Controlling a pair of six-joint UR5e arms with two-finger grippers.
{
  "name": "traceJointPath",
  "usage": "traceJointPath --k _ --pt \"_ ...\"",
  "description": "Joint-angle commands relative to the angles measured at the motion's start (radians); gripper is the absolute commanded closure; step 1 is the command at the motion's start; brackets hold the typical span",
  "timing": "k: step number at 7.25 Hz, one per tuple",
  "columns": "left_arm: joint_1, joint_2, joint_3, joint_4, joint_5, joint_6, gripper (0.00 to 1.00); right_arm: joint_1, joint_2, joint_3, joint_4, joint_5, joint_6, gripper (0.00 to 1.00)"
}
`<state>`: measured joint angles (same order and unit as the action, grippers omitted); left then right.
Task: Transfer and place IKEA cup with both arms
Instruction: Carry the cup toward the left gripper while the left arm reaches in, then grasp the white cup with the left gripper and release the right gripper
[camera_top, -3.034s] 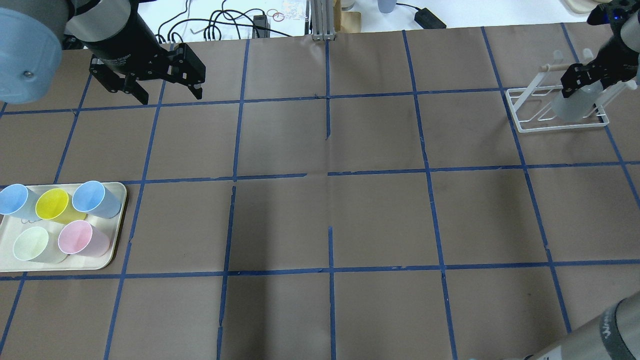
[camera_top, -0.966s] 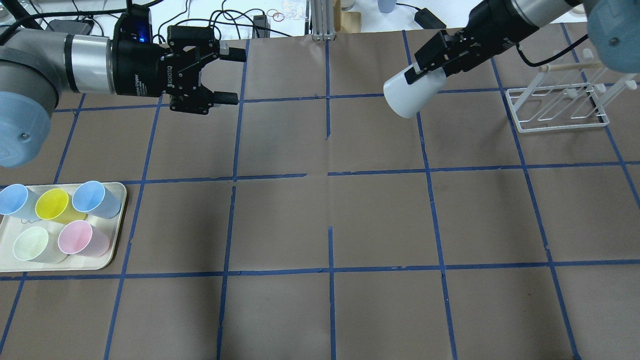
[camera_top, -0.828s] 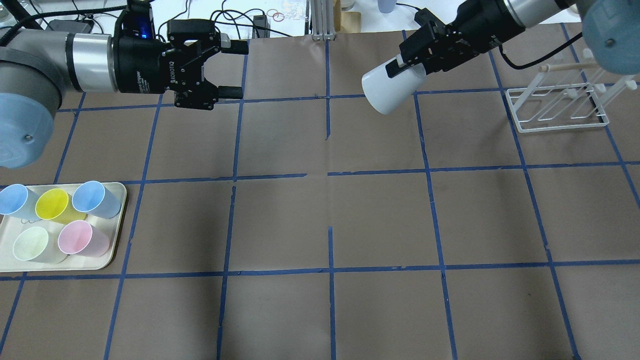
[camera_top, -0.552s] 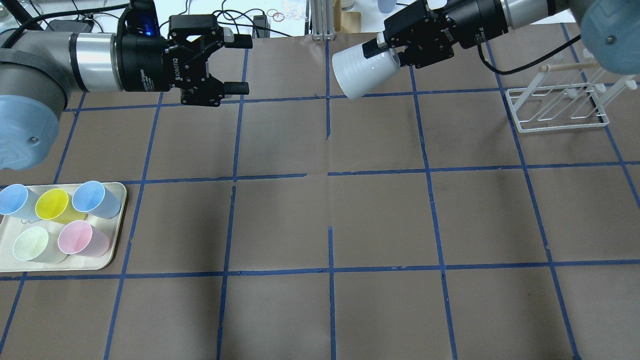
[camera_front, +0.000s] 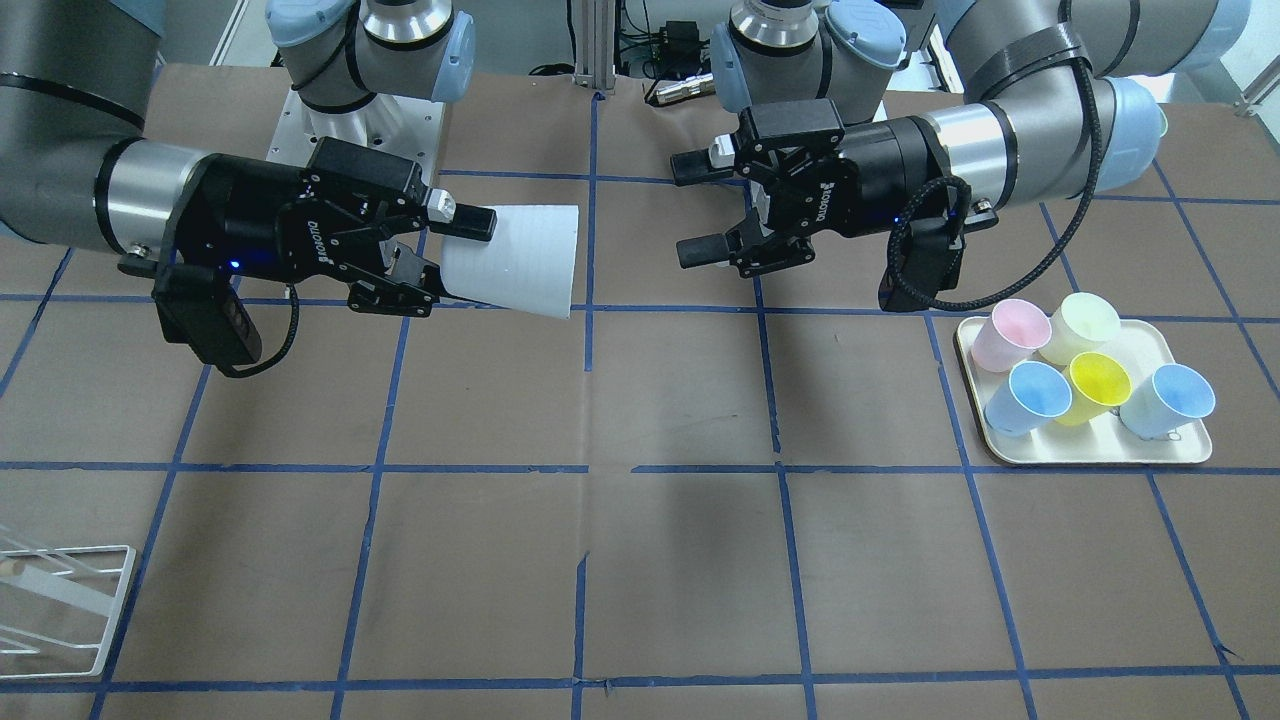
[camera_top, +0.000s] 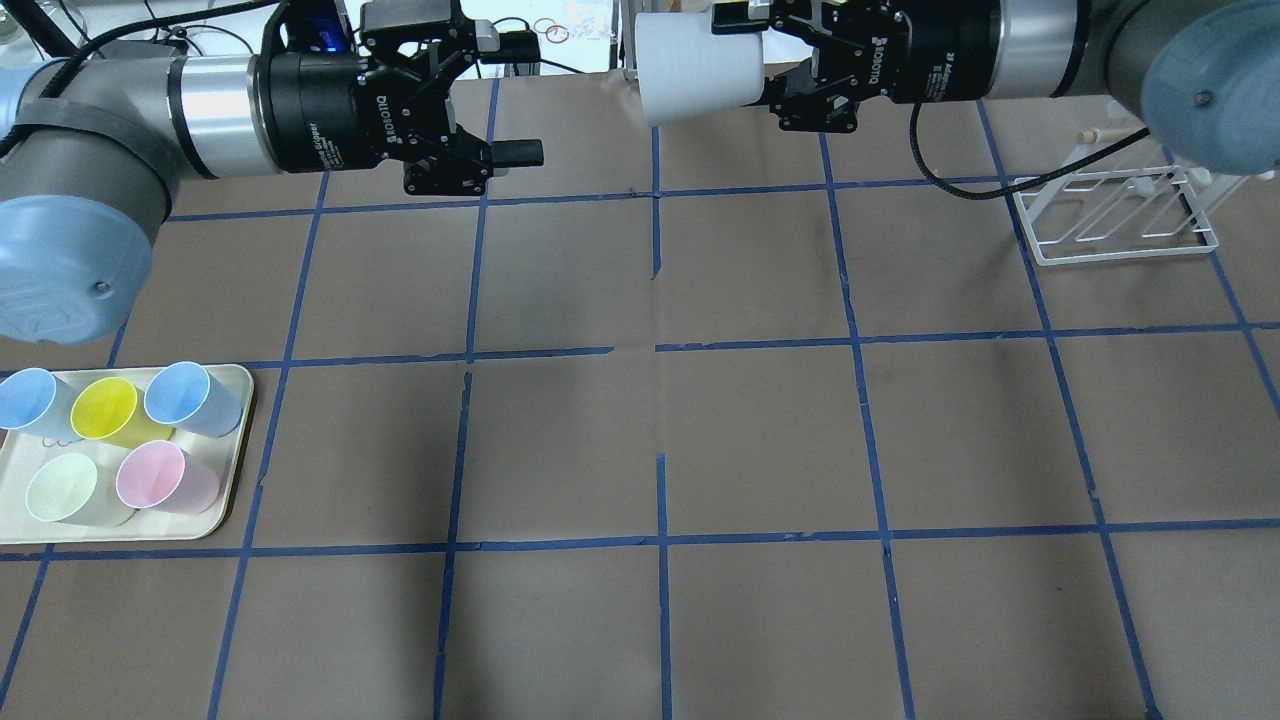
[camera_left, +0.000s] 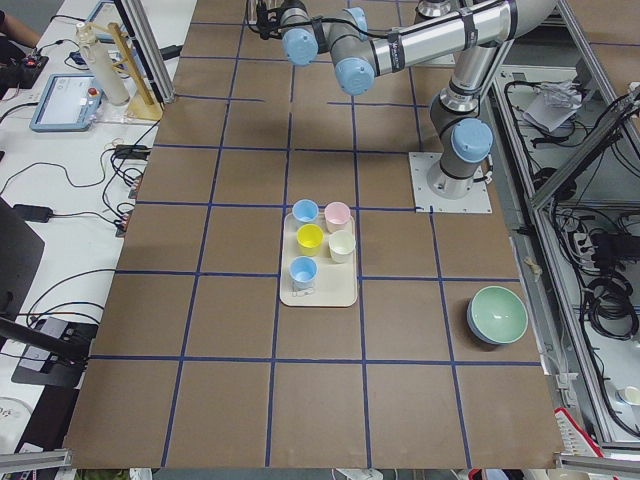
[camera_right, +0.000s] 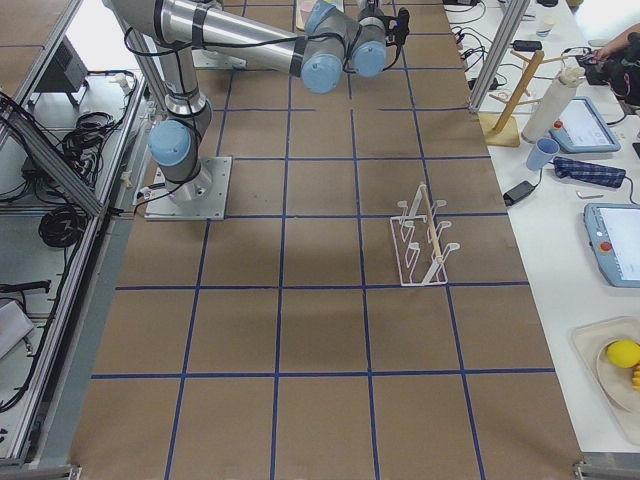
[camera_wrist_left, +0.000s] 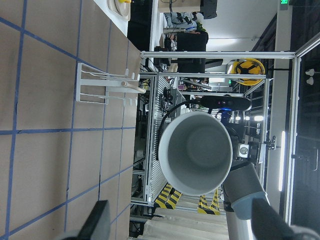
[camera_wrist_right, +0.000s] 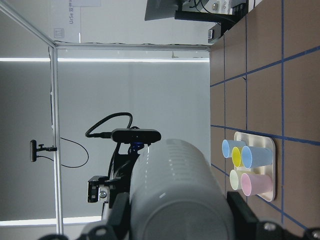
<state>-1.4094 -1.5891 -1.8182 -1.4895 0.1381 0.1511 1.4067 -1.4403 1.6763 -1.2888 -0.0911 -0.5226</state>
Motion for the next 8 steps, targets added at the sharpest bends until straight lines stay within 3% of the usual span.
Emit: traceJointPath --k 1,5,6,8 --pt "-0.035 -0.02 0.01 0.035 -0.05 -0.002 0.03 0.008 0.001 0.039 0.009 0.031 0.007 0.97" --pt "-0.054 -0.101 0.014 0.444 -0.057 -0.318 0.03 0.063 -0.002 0.039 0.011 0.034 0.013 0.97" --pt "-0.066 -0.114 0.007 0.474 -0.055 -0.349 0.04 0.067 -0.002 0.039 0.011 0.034 0.013 0.97" --pt "-0.072 -0.112 0.005 0.476 -0.054 -0.355 0.26 0.1 0.008 0.037 0.005 0.045 0.013 0.97"
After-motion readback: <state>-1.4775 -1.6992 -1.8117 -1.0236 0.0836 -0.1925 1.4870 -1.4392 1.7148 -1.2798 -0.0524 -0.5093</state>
